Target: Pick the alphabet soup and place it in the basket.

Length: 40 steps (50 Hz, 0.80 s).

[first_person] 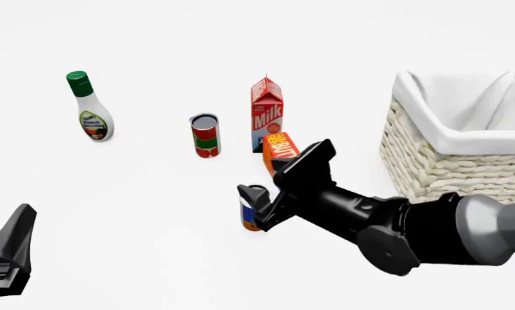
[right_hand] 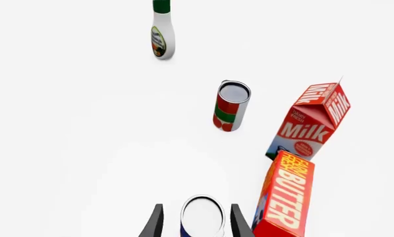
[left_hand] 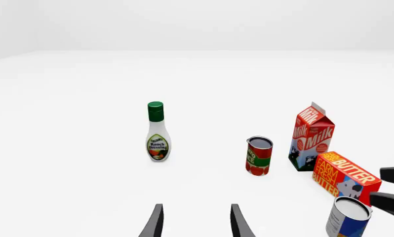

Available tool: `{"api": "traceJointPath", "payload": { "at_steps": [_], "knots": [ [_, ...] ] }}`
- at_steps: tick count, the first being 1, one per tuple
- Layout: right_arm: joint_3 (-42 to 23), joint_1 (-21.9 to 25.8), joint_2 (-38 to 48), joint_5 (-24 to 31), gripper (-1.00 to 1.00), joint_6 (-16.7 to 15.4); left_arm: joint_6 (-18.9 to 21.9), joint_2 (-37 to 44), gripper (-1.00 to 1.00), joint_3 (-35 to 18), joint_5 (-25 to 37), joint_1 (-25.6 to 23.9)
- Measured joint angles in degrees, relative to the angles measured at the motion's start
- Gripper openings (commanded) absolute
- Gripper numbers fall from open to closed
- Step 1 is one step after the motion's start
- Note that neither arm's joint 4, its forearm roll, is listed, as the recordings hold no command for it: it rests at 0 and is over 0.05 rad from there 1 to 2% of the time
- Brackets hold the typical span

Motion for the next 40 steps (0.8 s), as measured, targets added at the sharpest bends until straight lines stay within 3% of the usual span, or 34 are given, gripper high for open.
{"api": "traceJointPath", "payload": {
  "at_steps": [40],
  "knots": [
    [-0.5,-1.5,2.7,0.5,1.00,0.7,0.0,0.0,1.00,0.0,0.0,0.0]
  ]
}}
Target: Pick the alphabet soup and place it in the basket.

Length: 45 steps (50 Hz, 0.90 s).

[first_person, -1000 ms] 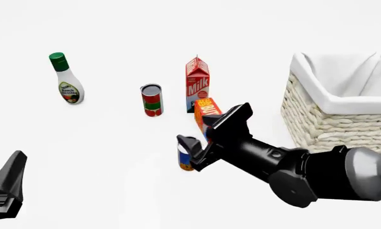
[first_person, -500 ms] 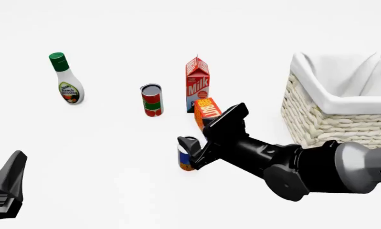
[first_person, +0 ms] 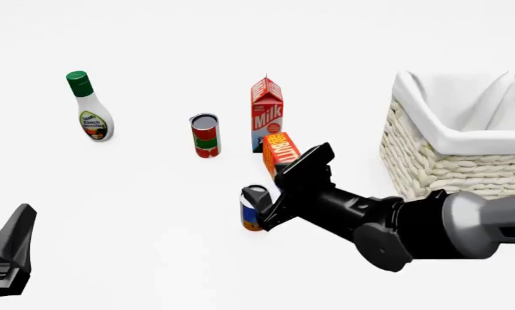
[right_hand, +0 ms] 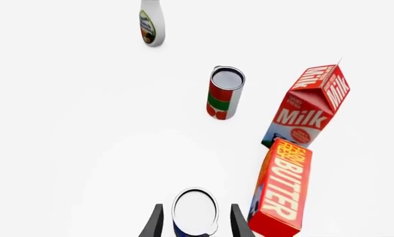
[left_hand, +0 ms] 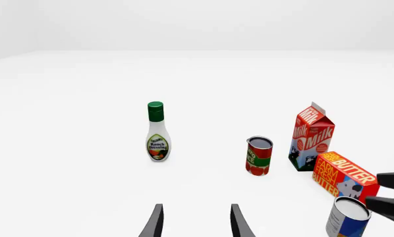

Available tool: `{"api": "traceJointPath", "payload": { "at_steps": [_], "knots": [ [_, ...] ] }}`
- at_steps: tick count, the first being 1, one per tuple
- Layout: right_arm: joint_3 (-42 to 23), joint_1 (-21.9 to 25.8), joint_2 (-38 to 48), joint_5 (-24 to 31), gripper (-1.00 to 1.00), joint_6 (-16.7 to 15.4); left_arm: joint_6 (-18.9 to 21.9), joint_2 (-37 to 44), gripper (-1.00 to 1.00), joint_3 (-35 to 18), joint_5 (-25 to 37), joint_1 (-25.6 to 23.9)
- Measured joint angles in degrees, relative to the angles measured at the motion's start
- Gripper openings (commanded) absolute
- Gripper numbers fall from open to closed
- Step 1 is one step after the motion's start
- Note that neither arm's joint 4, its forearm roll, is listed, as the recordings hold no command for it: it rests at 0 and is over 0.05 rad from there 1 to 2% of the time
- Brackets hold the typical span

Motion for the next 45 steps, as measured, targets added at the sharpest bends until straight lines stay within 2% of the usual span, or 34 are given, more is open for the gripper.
{"api": "traceJointPath", "payload": {
  "at_steps": [45],
  "knots": [
    [0.1,0.3,4.4,-2.6,1.00,1.7,0.0,0.0,1.00,0.0,0.0,0.0]
  ]
}}
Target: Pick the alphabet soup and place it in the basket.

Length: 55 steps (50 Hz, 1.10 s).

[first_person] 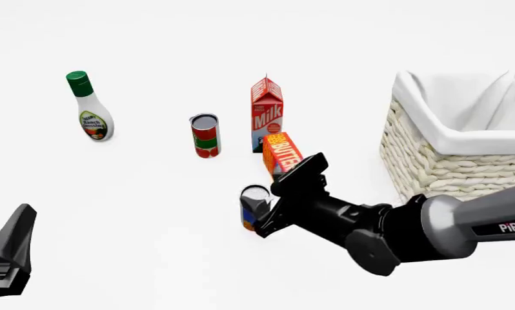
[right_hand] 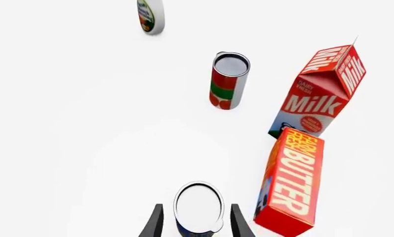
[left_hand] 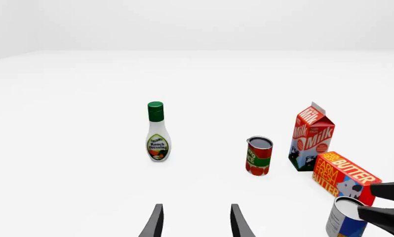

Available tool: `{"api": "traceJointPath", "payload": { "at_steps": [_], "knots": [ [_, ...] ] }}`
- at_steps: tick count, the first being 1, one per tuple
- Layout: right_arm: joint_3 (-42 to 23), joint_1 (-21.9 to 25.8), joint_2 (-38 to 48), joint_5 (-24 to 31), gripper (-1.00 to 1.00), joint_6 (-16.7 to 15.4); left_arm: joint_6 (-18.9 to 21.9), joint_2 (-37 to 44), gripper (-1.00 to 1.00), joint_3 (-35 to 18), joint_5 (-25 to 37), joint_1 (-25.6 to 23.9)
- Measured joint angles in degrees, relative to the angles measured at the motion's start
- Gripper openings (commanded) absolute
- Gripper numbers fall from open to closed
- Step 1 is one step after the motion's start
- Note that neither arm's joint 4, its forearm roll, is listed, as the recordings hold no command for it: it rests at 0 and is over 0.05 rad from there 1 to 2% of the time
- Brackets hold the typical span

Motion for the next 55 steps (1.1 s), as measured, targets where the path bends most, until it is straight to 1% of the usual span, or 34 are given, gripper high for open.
{"api": "traceJointPath", "payload": {
  "at_steps": [55],
  "knots": [
    [0.1,-0.3,4.5,-3.3,1.00,1.5,0.0,0.0,1.00,0.0,0.0,0.0]
  ]
}}
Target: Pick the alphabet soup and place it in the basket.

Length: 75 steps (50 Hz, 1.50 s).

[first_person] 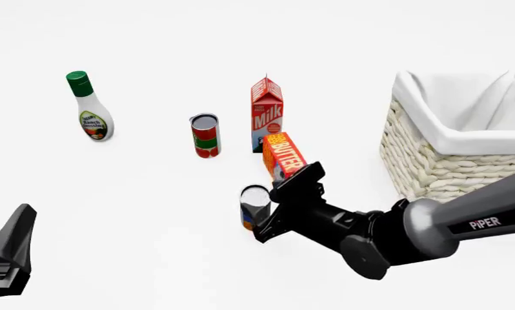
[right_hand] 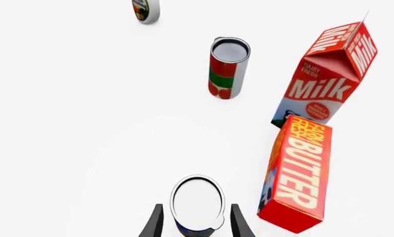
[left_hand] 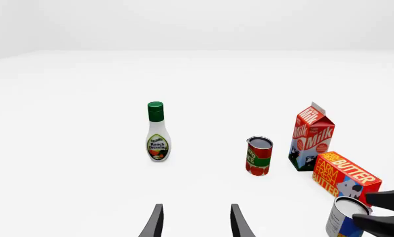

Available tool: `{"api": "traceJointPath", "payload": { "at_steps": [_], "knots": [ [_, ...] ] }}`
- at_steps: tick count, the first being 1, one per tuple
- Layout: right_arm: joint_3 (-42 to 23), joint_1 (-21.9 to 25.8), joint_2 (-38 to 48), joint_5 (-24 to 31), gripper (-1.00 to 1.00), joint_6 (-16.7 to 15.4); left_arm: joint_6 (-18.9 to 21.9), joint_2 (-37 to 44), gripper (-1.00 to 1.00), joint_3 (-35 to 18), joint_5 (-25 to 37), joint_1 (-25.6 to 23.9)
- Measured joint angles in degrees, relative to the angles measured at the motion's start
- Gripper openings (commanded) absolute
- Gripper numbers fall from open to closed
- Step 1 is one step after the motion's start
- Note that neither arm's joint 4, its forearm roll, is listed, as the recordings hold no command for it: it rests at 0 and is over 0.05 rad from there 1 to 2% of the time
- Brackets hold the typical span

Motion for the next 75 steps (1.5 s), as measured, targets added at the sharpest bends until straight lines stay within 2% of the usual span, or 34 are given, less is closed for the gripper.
{"api": "traceJointPath", "payload": {
  "at_steps": [75],
  "knots": [
    [-1.1,0.2,7.6,-3.7,1.00,1.2,0.0,0.0,1.00,0.0,0.0,0.0]
  ]
}}
